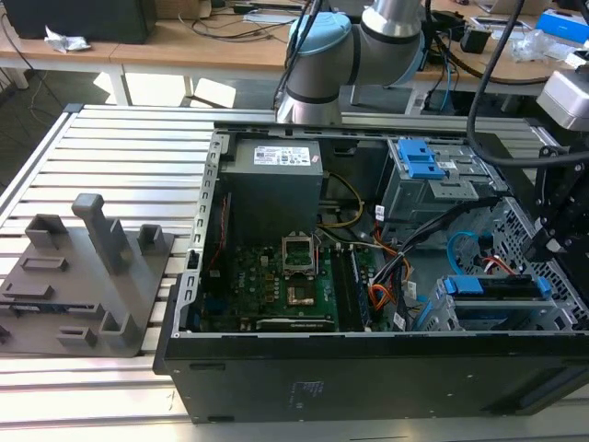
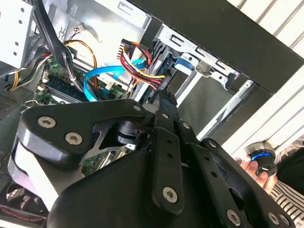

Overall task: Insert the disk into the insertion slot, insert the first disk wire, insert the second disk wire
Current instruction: 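Insert the first disk wire, then insert the second disk wire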

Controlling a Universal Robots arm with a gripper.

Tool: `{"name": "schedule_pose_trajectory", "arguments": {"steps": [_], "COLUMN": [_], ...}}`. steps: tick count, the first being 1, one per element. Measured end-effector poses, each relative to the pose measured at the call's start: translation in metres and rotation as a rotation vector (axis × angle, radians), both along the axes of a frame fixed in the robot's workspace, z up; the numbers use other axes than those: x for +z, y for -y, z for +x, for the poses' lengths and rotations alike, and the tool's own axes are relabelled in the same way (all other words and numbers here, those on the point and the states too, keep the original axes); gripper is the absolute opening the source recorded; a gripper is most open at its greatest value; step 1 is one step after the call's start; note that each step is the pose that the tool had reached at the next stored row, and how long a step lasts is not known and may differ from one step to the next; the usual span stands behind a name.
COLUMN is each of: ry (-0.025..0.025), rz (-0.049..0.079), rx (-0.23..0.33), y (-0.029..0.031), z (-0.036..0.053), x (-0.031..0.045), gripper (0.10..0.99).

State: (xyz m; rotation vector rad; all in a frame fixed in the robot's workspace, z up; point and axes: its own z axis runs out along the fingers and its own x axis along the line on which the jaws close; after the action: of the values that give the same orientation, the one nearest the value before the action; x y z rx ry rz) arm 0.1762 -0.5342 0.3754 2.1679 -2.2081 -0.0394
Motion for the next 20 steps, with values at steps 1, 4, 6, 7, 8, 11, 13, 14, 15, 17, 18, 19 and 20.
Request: {"name": "schedule_pose_trajectory", "arguments": {"steps": [1, 4, 6, 7, 8, 11, 13, 14, 15, 17, 18, 19, 20], "ry": [0.0000, 0.0000, -0.0001, 0.0003, 0.0011, 0.0016, 0.0015, 0.0016, 0.0016, 0.0016, 0.0016, 0.0016, 0.0016], "rz": [0.000, 0.000, 0.000, 0.000, 0.000, 0.000, 0.000, 0.000, 0.000, 0.000, 0.000, 0.000, 0.000], "rx": [0.000, 0.000, 0.000, 0.000, 0.000, 0.000, 0.000, 0.000, 0.000, 0.000, 0.000, 0.000, 0.000], "y": [0.0000, 0.0000, 0.0000, 0.0000, 0.0000, 0.0001, 0.0001, 0.0001, 0.0000, 0.0001, 0.0000, 0.0001, 0.0001], "z": [0.0000, 0.0000, -0.0011, -0.0045, -0.0092, -0.0132, -0.0134, -0.0134, -0.0134, -0.0134, -0.0134, -0.0134, -0.0135], "x": [0.0043, 0.0145, 0.0180, 0.0181, 0.0180, 0.0181, 0.0181, 0.0181, 0.0181, 0.0181, 0.0181, 0.0181, 0.0181], "gripper": [0.106, 0.106, 0.106, 0.106, 0.106, 0.106, 0.106, 0.106, 0.106, 0.106, 0.106, 0.106, 0.106]}}
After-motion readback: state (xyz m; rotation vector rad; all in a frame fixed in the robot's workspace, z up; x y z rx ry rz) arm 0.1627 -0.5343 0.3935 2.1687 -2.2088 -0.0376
